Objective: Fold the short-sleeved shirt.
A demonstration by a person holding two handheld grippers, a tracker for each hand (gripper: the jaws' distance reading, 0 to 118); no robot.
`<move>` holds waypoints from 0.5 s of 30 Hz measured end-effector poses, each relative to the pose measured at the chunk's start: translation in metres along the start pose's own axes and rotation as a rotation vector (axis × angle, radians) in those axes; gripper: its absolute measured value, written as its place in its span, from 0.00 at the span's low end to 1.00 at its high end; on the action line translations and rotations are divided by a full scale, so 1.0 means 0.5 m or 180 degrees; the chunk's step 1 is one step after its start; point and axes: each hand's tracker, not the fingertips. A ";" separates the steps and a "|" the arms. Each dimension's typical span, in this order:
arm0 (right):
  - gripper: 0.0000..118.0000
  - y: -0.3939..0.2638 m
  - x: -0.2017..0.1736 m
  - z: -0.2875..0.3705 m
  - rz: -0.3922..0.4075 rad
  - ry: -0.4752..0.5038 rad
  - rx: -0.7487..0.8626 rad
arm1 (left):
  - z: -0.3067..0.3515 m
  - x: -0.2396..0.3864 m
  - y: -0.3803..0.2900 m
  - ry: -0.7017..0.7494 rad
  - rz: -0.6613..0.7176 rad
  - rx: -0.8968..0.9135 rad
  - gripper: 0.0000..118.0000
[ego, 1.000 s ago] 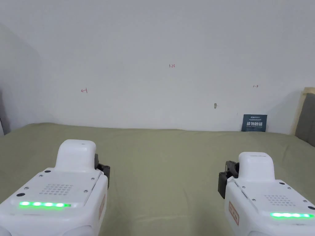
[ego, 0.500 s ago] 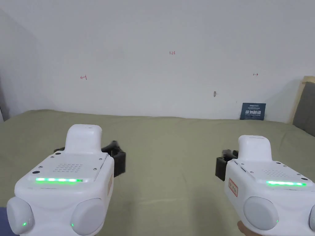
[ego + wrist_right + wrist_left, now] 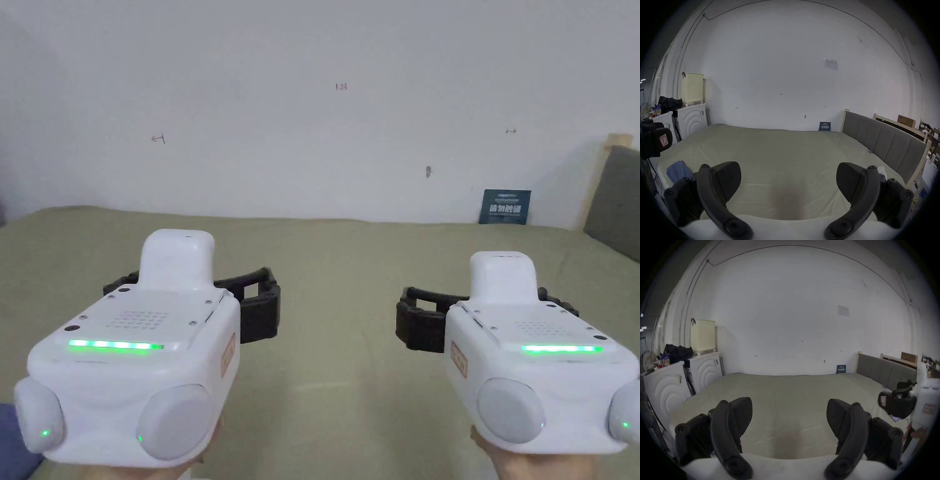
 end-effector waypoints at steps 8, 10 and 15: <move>0.98 -0.015 0.001 -0.003 0.0002 0.0009 -0.0045 | -0.013 0.015 -0.002 0.0478 -0.0081 -0.0045 0.85; 0.98 -0.015 0.006 -0.005 -0.0029 0.0008 -0.0061 | -0.011 0.016 -0.001 0.0433 -0.0103 -0.0052 0.85; 0.98 -0.015 0.013 -0.006 -0.0090 0.0002 -0.0070 | -0.020 0.026 -0.008 0.0433 -0.0148 -0.0206 0.85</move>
